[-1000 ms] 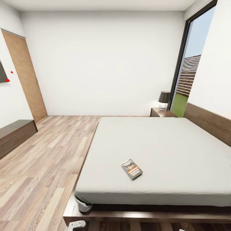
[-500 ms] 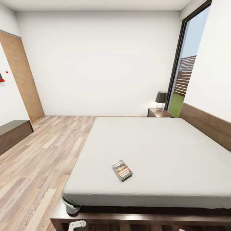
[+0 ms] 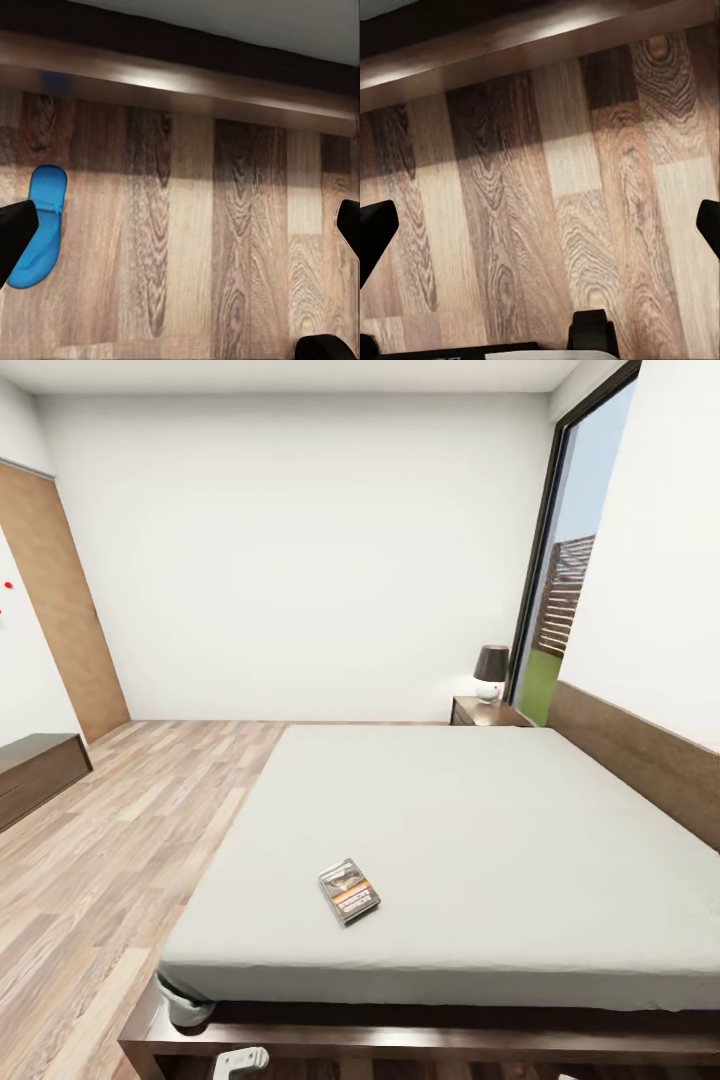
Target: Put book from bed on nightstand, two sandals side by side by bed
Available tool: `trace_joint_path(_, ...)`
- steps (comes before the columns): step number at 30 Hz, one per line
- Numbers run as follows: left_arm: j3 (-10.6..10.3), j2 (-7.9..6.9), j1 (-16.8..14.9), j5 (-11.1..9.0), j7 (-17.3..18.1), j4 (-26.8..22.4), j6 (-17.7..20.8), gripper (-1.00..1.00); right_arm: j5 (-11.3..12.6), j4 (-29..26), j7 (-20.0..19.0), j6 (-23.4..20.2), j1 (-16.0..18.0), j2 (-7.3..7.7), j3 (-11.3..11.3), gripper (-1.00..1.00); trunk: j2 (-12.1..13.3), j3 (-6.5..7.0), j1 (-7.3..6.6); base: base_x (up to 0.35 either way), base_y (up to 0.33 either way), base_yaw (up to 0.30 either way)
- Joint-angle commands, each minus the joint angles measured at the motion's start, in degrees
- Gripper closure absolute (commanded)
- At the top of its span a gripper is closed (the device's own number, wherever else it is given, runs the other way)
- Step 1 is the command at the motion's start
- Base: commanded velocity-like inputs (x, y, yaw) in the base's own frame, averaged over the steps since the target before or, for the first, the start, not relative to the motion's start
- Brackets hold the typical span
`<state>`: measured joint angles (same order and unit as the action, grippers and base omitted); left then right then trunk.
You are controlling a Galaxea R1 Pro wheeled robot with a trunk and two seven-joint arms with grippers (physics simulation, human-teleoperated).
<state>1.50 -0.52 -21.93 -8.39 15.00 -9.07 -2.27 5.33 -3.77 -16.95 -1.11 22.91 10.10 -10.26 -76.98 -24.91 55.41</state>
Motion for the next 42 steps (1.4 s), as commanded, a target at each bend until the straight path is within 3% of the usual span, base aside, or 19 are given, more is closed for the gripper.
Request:
trace_joint_path(1, 0.1, -0.01, 0.0, -0.4, 0.3, 0.1, -0.1, -1.00, 0.6, 0.0, -0.3, -0.1, 0.0, 0.01, -0.1, -1.00, 0.0, -0.06, 0.00, 0.000, -0.291, 0.000)
trace_joint_path(27, 0.2, -0.01, 0.0, -0.4, 0.3, 0.1, -0.1, -1.00, 0.6, 0.0, -0.3, -0.1, 0.0, 0.01, -0.1, -1.00, 0.0, -0.06, 0.00, 0.000, -0.280, 0.000)
trace_joint_path(42, 0.2, -0.05, -0.1, -0.5, 0.3, 0.1, -0.1, -1.00, 0.6, 0.0, -0.3, -0.1, 0.0, 0.01, -0.1, -1.00, 0.0, -0.06, 0.00, 0.039, -0.058, 0.000)
